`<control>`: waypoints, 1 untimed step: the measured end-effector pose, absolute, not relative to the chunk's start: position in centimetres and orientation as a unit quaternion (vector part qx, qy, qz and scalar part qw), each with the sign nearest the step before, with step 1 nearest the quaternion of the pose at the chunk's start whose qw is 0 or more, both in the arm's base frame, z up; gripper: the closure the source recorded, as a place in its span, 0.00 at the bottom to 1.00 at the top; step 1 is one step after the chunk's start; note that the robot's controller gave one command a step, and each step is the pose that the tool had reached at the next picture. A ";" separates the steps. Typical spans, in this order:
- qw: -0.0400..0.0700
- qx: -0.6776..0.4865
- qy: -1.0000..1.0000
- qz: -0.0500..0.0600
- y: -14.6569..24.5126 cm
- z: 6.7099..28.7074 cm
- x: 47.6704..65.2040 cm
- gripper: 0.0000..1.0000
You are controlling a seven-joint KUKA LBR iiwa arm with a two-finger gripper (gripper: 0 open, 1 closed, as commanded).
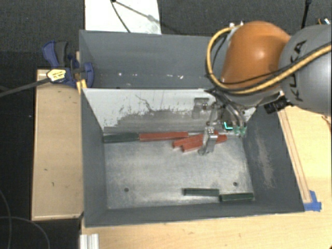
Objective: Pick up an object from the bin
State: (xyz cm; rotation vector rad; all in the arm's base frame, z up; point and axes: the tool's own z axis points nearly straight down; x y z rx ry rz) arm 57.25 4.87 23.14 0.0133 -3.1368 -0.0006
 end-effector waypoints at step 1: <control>0.003 -0.062 -0.998 0.000 4.4 13.3 55.4 0.00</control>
Offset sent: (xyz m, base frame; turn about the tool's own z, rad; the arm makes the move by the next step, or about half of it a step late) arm -0.0165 -0.0044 -0.0941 0.1309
